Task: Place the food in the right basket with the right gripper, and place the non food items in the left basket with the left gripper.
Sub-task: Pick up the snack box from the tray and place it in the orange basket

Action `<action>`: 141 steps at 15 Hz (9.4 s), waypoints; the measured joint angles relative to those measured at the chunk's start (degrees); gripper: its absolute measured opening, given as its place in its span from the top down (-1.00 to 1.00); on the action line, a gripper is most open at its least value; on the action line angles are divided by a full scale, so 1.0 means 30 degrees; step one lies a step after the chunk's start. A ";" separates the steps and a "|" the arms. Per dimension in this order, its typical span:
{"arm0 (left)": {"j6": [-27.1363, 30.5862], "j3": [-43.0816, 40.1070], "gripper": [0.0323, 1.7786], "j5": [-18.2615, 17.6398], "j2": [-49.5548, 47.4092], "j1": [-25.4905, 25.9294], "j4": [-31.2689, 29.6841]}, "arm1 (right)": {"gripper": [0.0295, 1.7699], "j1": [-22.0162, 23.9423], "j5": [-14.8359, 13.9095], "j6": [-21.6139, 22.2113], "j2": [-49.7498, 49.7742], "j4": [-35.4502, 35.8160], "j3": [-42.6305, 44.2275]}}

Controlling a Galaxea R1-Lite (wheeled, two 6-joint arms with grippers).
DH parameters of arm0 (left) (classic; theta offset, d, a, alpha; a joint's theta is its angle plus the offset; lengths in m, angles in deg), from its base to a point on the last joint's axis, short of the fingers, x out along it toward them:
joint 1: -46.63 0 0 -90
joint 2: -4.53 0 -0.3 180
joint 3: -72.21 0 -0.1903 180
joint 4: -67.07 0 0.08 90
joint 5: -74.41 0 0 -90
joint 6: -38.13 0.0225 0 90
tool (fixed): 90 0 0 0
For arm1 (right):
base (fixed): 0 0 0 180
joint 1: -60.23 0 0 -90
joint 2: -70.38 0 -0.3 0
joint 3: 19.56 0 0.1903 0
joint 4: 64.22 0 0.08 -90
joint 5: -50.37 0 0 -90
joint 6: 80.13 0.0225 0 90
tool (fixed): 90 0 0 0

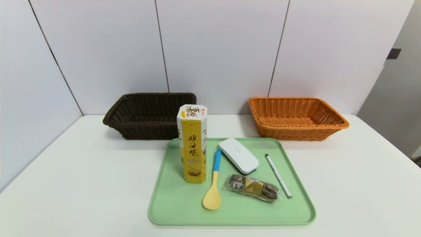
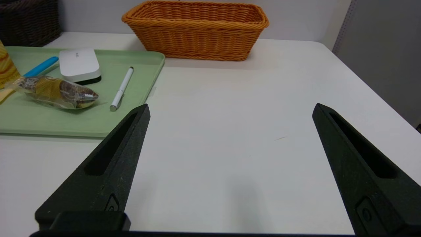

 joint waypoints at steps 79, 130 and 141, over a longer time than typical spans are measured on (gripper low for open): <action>-0.0906 1.5905 -0.90 -0.2532 1.9615 -0.1491 0.6022 | -0.93 -1.4088 0.7587 -0.1804 -3.8165 1.1744 2.2638; -0.0853 1.5307 -0.90 -0.2645 1.8960 -0.1520 0.4872 | 0.07 -0.1971 0.1902 -0.0004 -3.6381 1.0061 2.4670; -0.0878 1.5031 -0.90 -0.2625 1.9099 -0.1520 0.4844 | -0.33 -0.1629 0.2588 -0.0195 -3.7519 1.0082 2.4345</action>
